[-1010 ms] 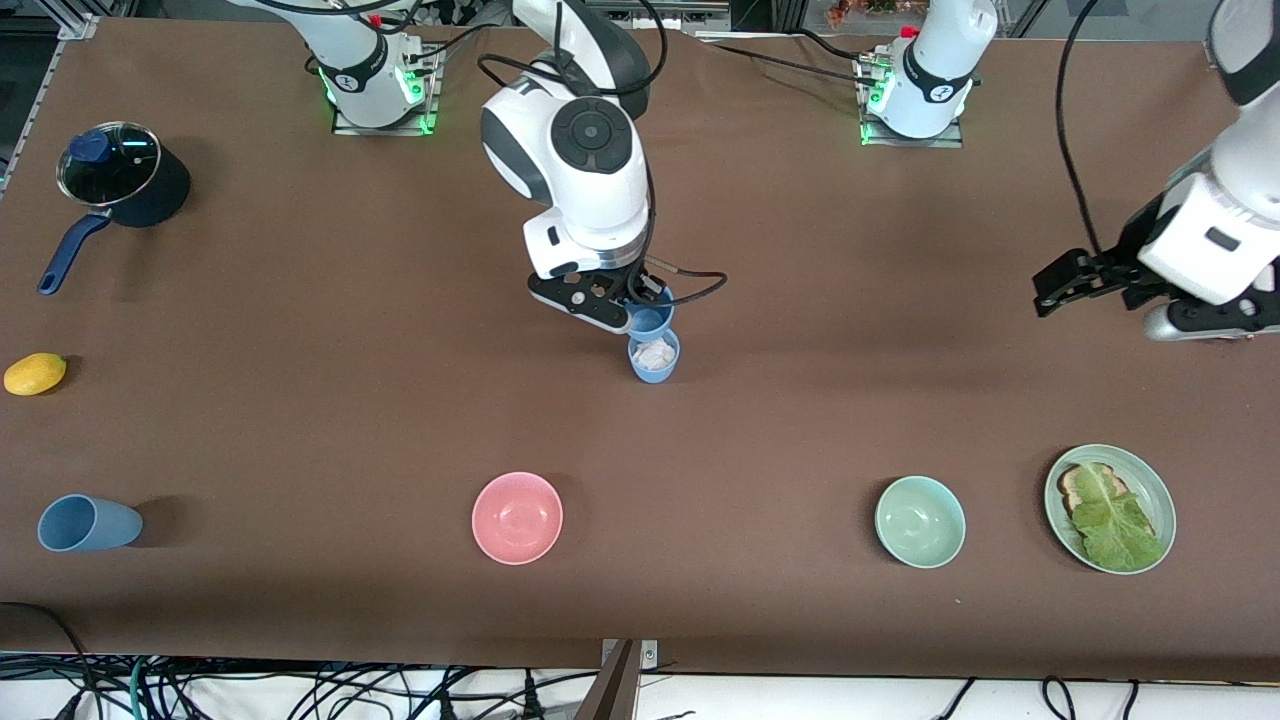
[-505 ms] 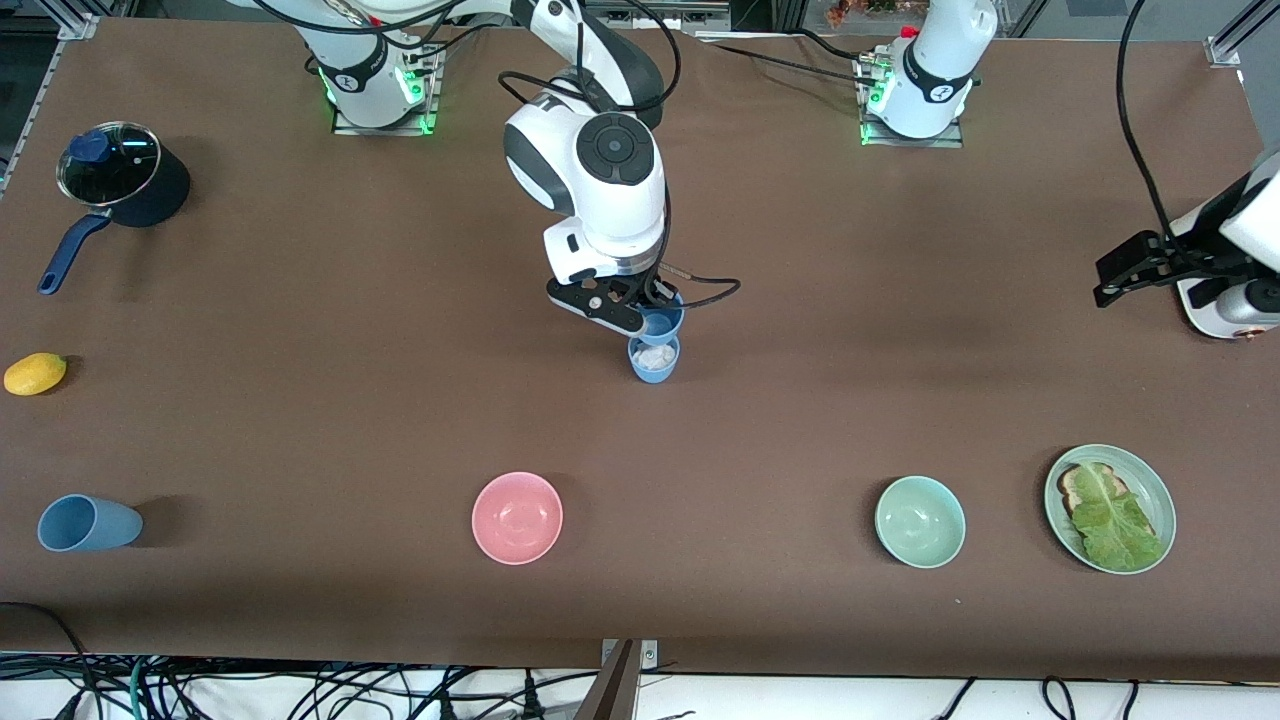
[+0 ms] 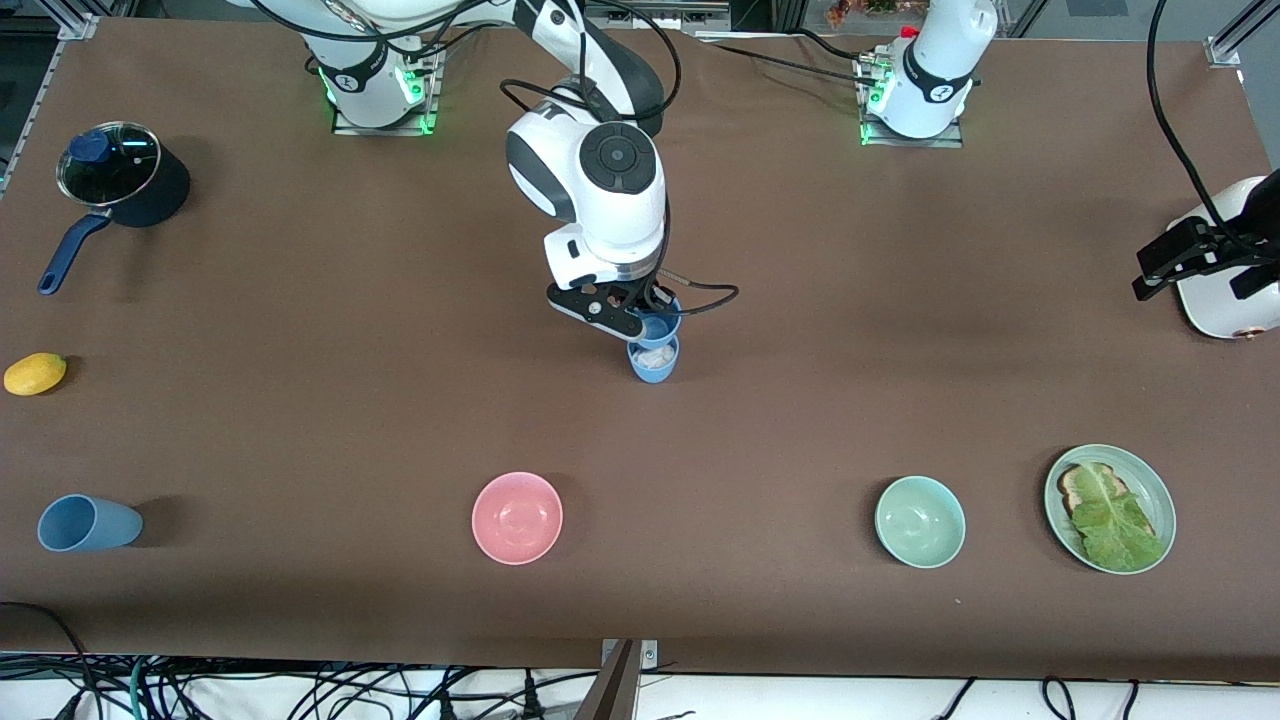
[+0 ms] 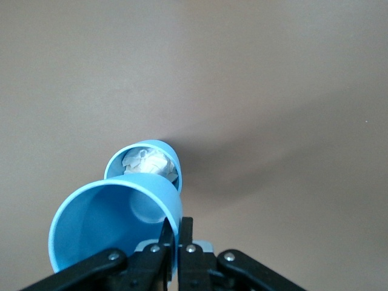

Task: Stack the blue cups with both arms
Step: 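Lower the blue cup onto the tissue cup and open the right gripper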

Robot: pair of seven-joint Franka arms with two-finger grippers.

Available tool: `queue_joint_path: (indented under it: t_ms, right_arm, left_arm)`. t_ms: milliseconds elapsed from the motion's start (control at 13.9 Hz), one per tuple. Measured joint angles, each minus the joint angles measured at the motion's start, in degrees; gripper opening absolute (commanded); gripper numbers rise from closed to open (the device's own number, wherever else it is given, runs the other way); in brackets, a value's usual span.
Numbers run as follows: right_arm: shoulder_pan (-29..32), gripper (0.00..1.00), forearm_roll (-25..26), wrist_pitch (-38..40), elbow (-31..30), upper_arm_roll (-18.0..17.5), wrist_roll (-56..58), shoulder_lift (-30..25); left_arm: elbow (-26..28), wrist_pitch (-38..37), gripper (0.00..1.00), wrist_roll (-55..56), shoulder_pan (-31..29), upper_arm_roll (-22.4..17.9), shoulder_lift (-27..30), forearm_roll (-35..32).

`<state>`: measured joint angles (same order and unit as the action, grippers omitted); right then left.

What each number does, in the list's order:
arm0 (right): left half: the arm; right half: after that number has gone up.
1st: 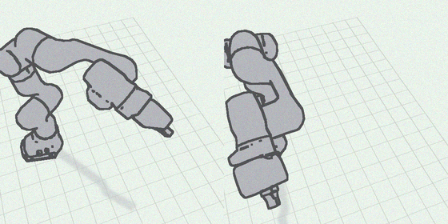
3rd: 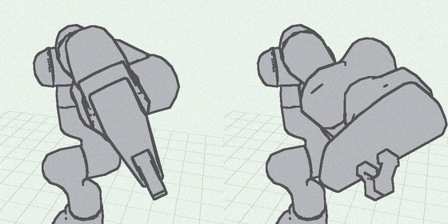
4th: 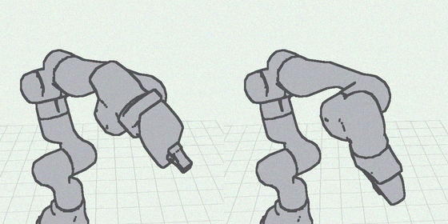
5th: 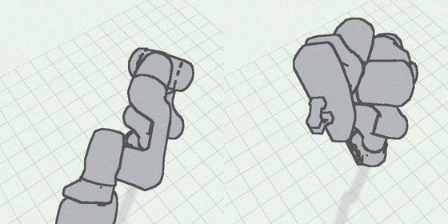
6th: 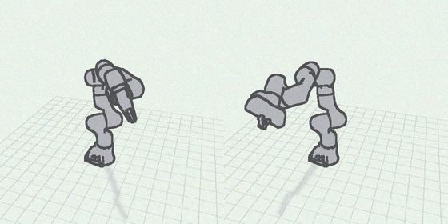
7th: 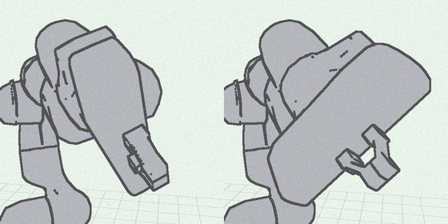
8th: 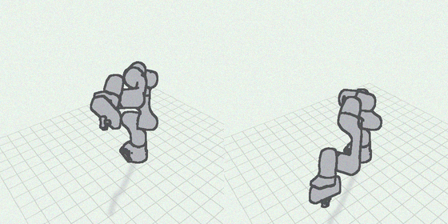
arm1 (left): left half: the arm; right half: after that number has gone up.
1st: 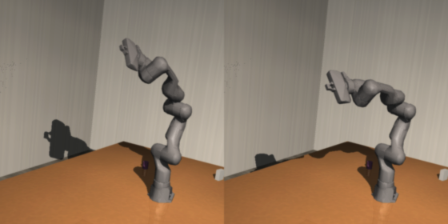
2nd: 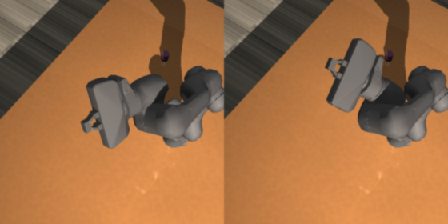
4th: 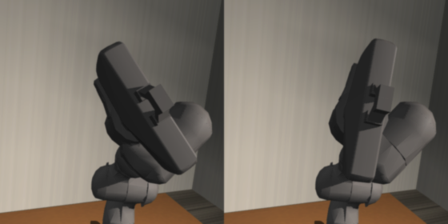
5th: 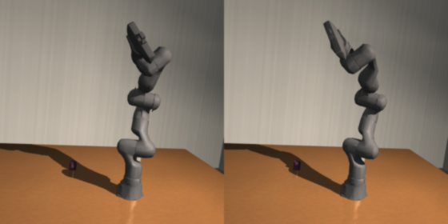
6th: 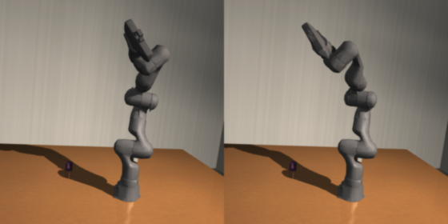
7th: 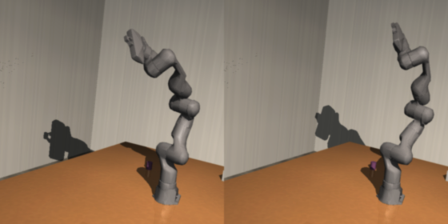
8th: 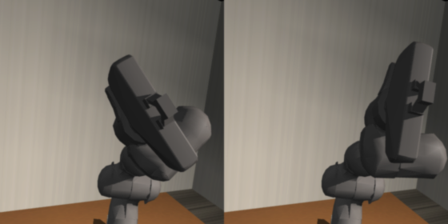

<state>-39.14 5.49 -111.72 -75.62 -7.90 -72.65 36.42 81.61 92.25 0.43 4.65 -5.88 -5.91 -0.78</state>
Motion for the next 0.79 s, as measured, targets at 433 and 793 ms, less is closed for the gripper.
queue_joint_path:
  t_ms: [433, 793]
  right_arm:
    - [0.0, 0.0, 0.0, -1.0, 0.0, 0.2, 0.0, 0.4]
    - [0.2, 0.0, 0.0, -2.2, 0.0, 0.7, 0.0, 0.4]
  left_arm:
    - [0.0, 0.0, 1.0, 0.0, 0.1, 0.0, -0.1, 0.0]
    - [0.1, 0.0, 1.0, 0.0, 0.4, 0.1, -1.6, 0.0]
